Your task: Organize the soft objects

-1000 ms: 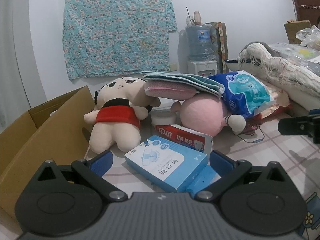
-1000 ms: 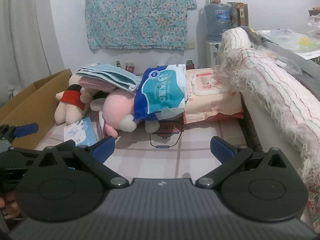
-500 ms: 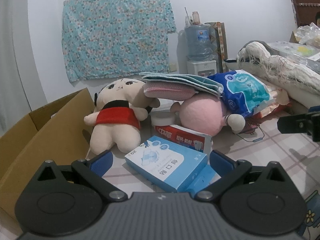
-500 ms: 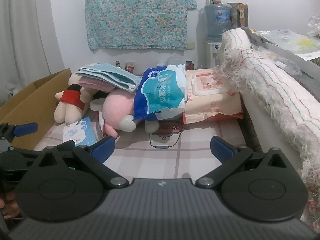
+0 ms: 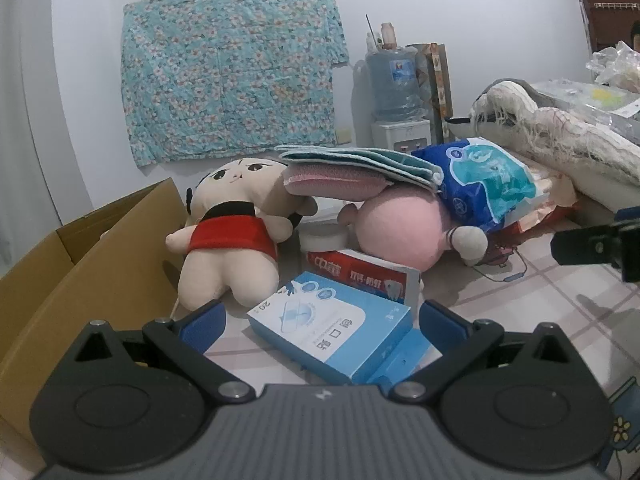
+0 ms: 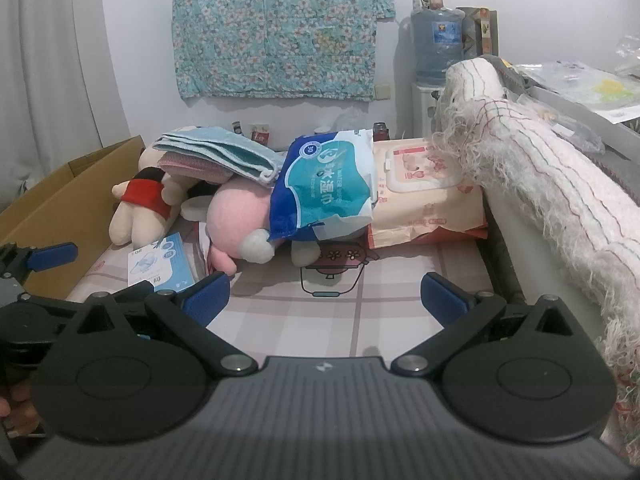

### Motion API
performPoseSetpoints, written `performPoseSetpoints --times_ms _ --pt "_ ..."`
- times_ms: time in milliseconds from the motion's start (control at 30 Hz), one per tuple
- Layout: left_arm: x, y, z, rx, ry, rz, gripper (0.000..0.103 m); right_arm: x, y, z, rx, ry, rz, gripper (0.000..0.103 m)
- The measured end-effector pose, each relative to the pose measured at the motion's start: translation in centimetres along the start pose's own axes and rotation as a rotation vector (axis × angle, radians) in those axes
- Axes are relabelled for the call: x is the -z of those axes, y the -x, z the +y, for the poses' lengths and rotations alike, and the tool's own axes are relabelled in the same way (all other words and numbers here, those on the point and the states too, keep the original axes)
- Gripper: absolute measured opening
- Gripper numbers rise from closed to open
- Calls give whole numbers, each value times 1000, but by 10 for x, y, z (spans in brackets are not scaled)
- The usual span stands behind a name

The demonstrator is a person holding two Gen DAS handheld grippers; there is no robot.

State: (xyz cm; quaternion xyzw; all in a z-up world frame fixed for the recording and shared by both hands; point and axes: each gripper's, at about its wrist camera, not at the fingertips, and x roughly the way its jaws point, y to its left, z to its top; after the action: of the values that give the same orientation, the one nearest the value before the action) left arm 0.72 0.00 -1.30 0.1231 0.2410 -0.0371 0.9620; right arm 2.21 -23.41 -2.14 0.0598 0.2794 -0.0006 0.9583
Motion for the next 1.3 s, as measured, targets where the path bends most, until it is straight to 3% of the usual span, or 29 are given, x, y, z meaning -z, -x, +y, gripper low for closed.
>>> performPoseSetpoints --times_ms 1167,1300 --pt "0 -5 2 -11 -4 -2 103 1 -1 4 -6 16 1 102" --pt "-5 -6 14 -7 39 1 103 -1 -1 1 -5 -1 2 102"
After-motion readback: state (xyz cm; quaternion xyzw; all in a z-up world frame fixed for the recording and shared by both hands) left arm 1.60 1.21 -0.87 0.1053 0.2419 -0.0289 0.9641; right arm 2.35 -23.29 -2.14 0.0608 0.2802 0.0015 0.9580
